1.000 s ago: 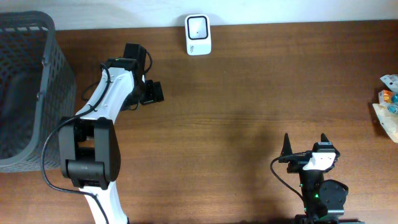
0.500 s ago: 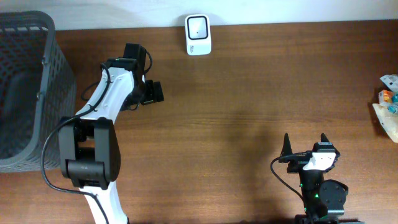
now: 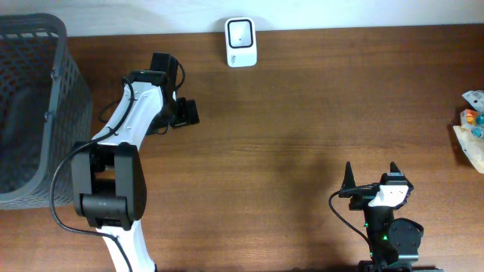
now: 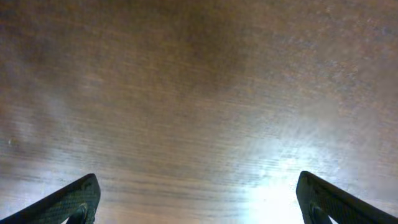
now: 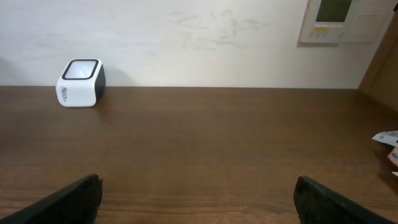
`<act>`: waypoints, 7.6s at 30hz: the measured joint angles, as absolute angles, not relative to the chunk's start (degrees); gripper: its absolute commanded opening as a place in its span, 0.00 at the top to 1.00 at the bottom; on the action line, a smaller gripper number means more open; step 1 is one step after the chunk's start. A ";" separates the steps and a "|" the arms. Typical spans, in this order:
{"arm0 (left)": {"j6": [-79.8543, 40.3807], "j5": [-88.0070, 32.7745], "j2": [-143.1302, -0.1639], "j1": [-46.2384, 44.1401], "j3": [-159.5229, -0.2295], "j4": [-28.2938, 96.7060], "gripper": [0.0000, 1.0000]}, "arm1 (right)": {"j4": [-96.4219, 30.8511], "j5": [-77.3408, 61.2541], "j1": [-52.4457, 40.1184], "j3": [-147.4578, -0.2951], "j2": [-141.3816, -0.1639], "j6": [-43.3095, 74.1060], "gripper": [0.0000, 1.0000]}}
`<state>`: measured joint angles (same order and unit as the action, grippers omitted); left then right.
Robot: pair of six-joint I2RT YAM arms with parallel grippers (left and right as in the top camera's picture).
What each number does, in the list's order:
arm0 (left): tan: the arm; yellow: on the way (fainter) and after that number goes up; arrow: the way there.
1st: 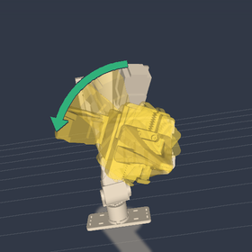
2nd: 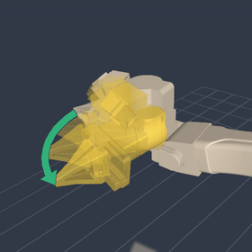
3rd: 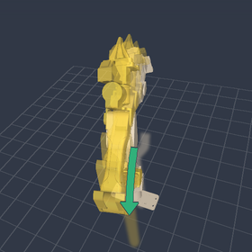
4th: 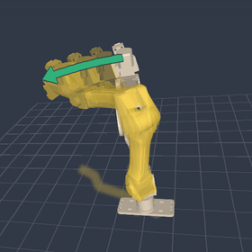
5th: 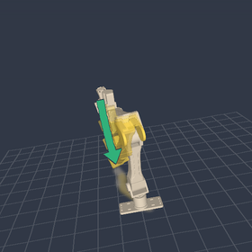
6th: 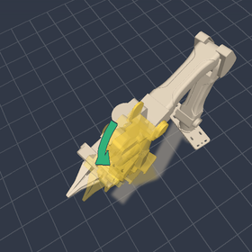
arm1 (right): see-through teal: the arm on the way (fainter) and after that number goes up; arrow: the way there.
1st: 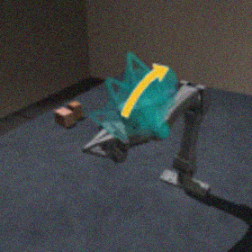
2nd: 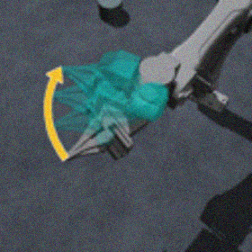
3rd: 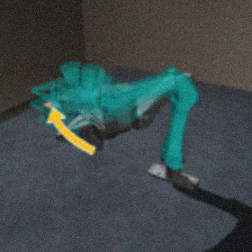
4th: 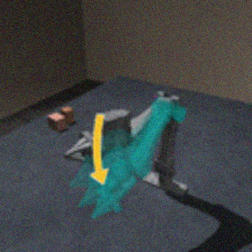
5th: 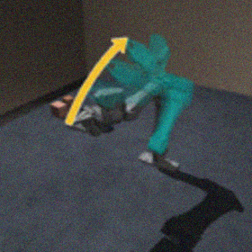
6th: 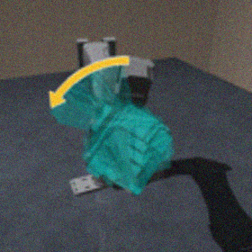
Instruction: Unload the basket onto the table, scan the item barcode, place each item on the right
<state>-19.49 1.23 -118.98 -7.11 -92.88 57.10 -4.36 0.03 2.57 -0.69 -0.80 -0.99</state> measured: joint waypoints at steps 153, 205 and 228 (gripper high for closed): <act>-1.28 1.85 -0.84 -0.01 -0.95 4.91 0.01 | -4.36 0.19 2.57 -0.69 -0.62 -0.43 0.02; -1.30 1.85 -0.84 -0.01 -0.95 4.91 0.01 | -4.36 0.19 2.57 -0.69 -0.62 -0.45 0.02; -1.30 1.85 -0.84 -0.01 -0.95 4.91 0.01 | -4.36 0.21 2.57 -0.69 -0.62 -0.47 0.02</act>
